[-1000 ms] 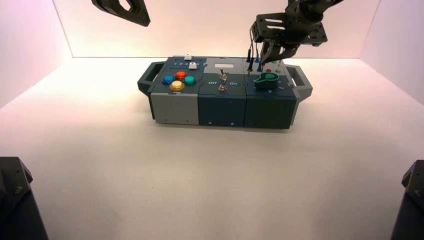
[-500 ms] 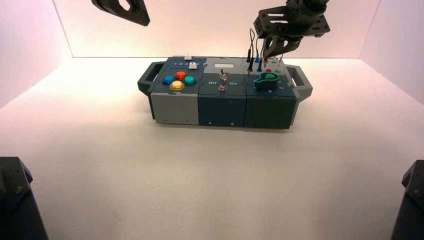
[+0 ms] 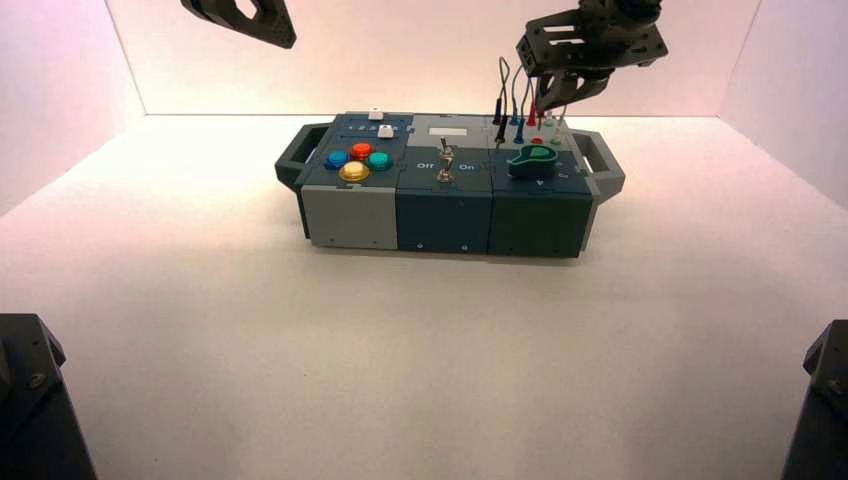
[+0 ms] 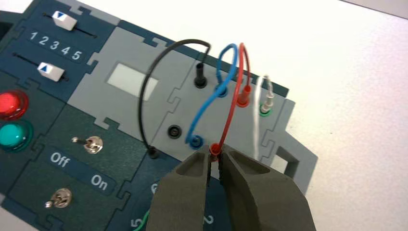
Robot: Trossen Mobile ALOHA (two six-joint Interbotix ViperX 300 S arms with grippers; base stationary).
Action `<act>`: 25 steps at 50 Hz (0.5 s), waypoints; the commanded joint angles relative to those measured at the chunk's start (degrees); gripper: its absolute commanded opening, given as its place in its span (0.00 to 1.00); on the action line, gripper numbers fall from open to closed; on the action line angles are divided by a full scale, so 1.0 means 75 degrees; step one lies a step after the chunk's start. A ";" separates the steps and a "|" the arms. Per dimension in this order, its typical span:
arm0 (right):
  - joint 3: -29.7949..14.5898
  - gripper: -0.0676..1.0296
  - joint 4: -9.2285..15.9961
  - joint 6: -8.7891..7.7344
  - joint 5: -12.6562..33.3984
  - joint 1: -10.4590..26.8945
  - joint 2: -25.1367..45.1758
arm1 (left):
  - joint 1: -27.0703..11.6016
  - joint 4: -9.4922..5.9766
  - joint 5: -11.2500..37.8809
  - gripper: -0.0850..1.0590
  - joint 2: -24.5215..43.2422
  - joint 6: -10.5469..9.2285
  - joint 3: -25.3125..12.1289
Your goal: Insert the red wire.
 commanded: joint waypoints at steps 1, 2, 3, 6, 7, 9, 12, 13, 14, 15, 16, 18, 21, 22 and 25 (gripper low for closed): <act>-0.0199 0.04 -0.0047 -0.0023 -0.0082 -0.0070 -0.0234 | 0.0059 0.0023 -0.0117 0.05 -0.0070 0.0047 -0.0059; -0.0199 0.04 -0.0047 -0.0023 -0.0082 -0.0070 -0.0223 | 0.0059 0.0023 -0.0117 0.05 -0.0070 0.0047 -0.0070; -0.0199 0.04 -0.0059 -0.0023 -0.0082 -0.0070 -0.0223 | 0.0059 0.0023 -0.0105 0.05 -0.0059 0.0047 -0.0059; -0.0199 0.04 -0.0047 -0.0023 -0.0105 -0.0070 -0.0199 | 0.0059 0.0023 -0.0117 0.05 -0.0059 0.0047 -0.0059; -0.0188 0.04 -0.0047 -0.0023 -0.0129 -0.0070 -0.0199 | 0.0059 0.0023 -0.0117 0.05 -0.0070 0.0035 -0.0059; -0.0176 0.04 -0.0047 -0.0023 -0.0258 -0.0070 -0.0164 | 0.0059 0.0023 -0.0117 0.05 -0.0082 0.0035 -0.0059; -0.0176 0.04 -0.0047 -0.0023 -0.0305 -0.0070 -0.0152 | 0.0059 0.0023 -0.0117 0.05 -0.0082 0.0047 -0.0059; -0.0188 0.04 -0.0059 -0.0023 -0.0316 -0.0070 -0.0141 | 0.0059 0.0023 -0.0117 0.05 -0.0082 0.0047 -0.0059; -0.0188 0.04 -0.0047 -0.0012 -0.0305 -0.0070 -0.0141 | 0.0059 0.0023 -0.0117 0.05 -0.0094 0.0047 -0.0059; -0.0188 0.04 -0.0047 -0.0012 -0.0305 -0.0070 -0.0117 | 0.0070 0.0012 -0.0117 0.05 -0.0082 0.0047 -0.0059; -0.0188 0.04 -0.0059 -0.0012 -0.0305 -0.0070 -0.0117 | 0.0059 0.0023 -0.0117 0.05 -0.0082 0.0047 -0.0059; -0.0176 0.04 -0.0047 -0.0012 -0.0305 -0.0070 -0.0117 | 0.0059 0.0023 -0.0117 0.05 -0.0082 0.0047 -0.0059; -0.0164 0.04 -0.0047 -0.0012 -0.0305 -0.0070 -0.0094 | 0.0059 0.0023 -0.0117 0.05 -0.0094 0.0035 -0.0059; -0.0152 0.04 -0.0047 -0.0012 -0.0305 -0.0070 -0.0082 | 0.0059 0.0023 -0.0117 0.05 -0.0094 0.0035 -0.0059; -0.0141 0.04 -0.0047 0.0000 -0.0305 -0.0070 -0.0070 | 0.0059 0.0023 -0.0117 0.05 -0.0094 0.0035 -0.0059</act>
